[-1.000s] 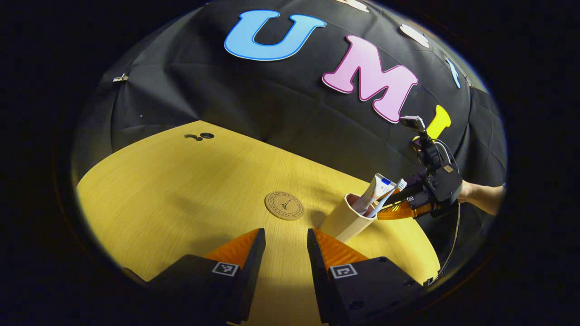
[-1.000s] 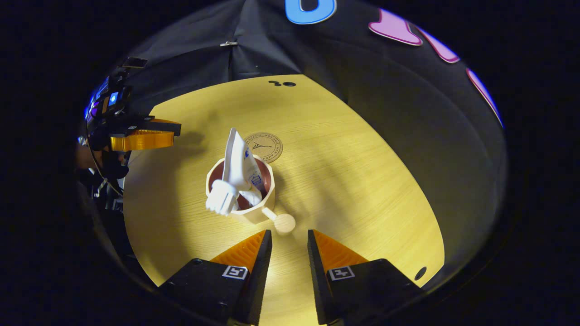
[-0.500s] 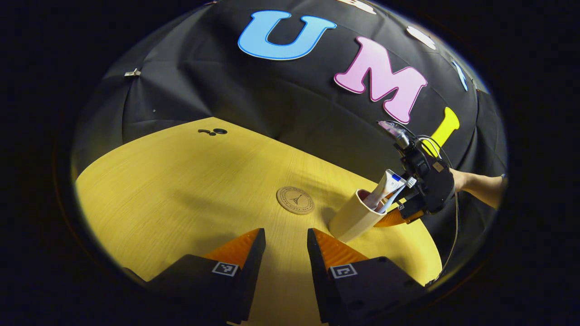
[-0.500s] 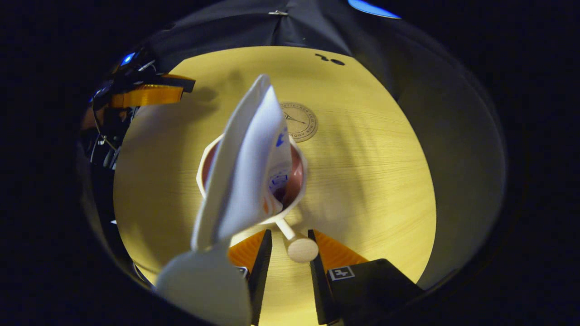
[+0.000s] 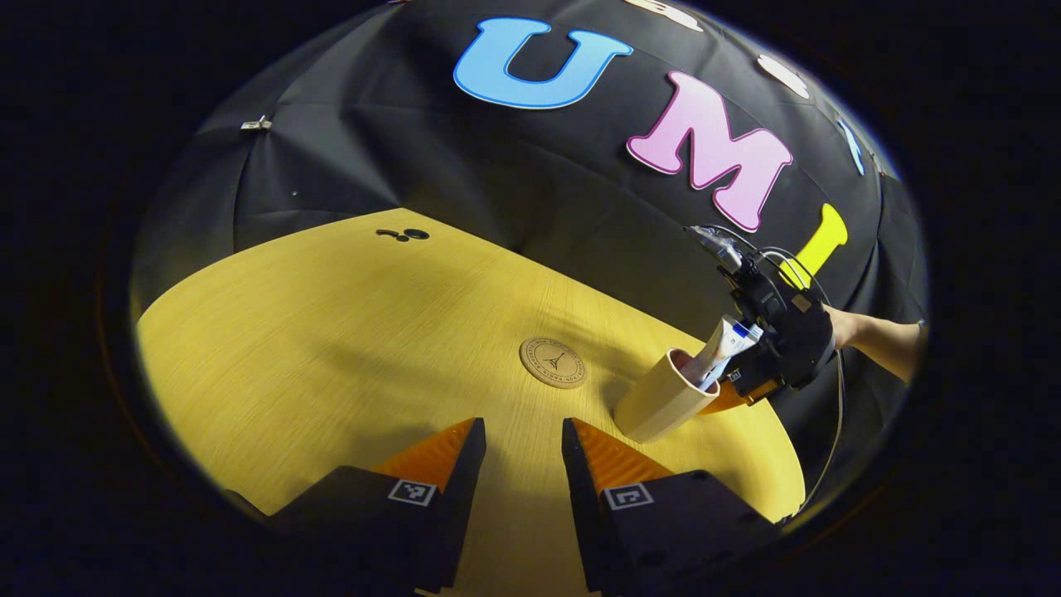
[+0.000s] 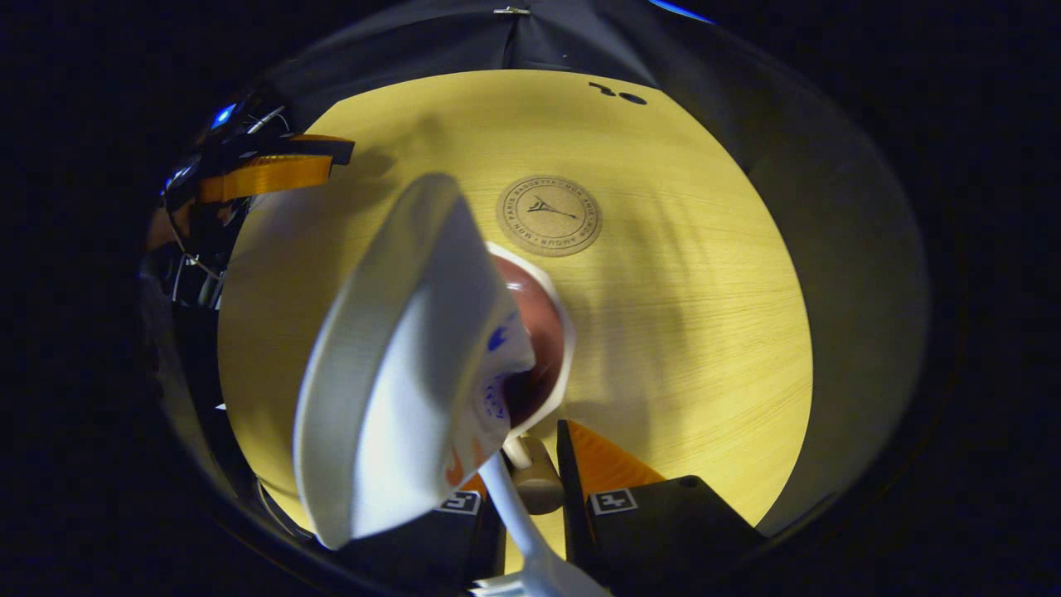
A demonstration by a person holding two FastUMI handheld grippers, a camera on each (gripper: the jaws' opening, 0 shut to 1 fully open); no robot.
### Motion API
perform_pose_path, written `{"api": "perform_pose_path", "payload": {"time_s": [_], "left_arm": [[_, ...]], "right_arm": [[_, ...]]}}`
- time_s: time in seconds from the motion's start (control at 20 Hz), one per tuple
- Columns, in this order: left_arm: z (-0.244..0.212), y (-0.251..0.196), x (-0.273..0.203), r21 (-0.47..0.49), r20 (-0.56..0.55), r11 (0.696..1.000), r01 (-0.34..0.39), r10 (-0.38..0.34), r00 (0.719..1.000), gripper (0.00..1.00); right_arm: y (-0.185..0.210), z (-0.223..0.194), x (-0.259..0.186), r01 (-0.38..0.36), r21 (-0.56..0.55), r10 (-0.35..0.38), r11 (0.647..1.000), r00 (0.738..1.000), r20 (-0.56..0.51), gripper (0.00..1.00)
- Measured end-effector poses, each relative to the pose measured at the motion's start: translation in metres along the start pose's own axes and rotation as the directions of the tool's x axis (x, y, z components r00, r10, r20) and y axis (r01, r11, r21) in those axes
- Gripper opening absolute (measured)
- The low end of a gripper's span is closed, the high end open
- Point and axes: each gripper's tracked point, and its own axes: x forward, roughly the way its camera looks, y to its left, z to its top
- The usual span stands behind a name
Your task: Put the toothbrush and toothpaste on the desktop into the cup, then pick up the cup and place it on the coaster on the desktop.
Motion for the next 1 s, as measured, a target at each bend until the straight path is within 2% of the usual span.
{"api": "perform_pose_path", "payload": {"time_s": [0.15,0.2,0.25,0.35,0.4,0.45,0.5,0.55,0.6,0.7,0.75,0.8,1.0], "left_arm": [[0.002,0.000,-0.004,0.005,-0.003,1.000,0.015,-0.015,1.000,0.59],[0.002,0.000,-0.004,0.007,-0.005,1.000,0.022,-0.022,1.000,0.59],[0.003,0.000,-0.005,0.009,-0.007,1.000,0.026,-0.026,1.000,0.59],[0.006,0.000,-0.007,0.013,-0.008,0.999,0.037,-0.037,0.999,0.59],[0.006,0.000,-0.009,0.017,-0.009,0.999,0.043,-0.043,0.999,0.59],[0.009,0.001,-0.010,0.020,-0.010,0.999,0.047,-0.047,0.999,0.59],[0.010,0.003,-0.012,0.024,-0.010,0.998,0.053,-0.053,0.999,0.59],[0.012,0.005,-0.013,0.027,-0.009,0.998,0.057,-0.057,0.998,0.59],[0.014,0.008,-0.015,0.031,-0.009,0.998,0.063,-0.062,0.998,0.59],[0.018,0.013,-0.017,0.038,-0.006,0.997,0.070,-0.070,0.998,0.59],[0.020,0.015,-0.019,0.040,-0.005,0.996,0.074,-0.074,0.997,0.59],[0.020,0.017,-0.018,0.040,-0.006,0.996,0.077,-0.076,0.997,0.59],[0.021,0.025,-0.021,0.034,-0.012,0.996,0.086,-0.086,0.996,0.59]], "right_arm": [[0.001,-0.002,-0.001,0.034,0.068,-0.034,0.997,0.999,0.010,0.34],[0.006,-0.003,0.003,0.034,0.102,-0.035,0.994,0.999,0.007,0.29],[0.007,-0.003,0.002,0.043,0.129,-0.045,0.991,0.999,0.010,0.32],[0.010,-0.003,0.003,0.064,0.166,-0.067,0.984,0.998,0.013,0.32],[0.011,-0.003,0.000,0.076,0.190,-0.080,0.979,0.997,0.015,0.31],[0.015,-0.001,-0.003,0.080,0.224,-0.087,0.971,0.996,0.022,0.25],[0.016,0.001,-0.004,0.086,0.261,-0.097,0.961,0.995,0.030,0.29],[0.018,0.003,-0.007,0.084,0.297,-0.100,0.951,0.994,0.038,0.28],[0.019,0.005,-0.009,0.083,0.328,-0.105,0.941,0.993,0.048,0.23],[0.015,0.006,0.000,0.114,0.344,-0.139,0.932,0.989,0.049,0.19],[0.018,0.006,-0.006,0.116,0.354,-0.144,0.928,0.988,0.053,0.24],[0.021,0.007,-0.004,0.117,0.363,-0.145,0.924,0.988,0.051,0.19],[0.027,0.014,-0.010,0.119,0.405,-0.163,0.907,0.984,0.076,0.19]]}}
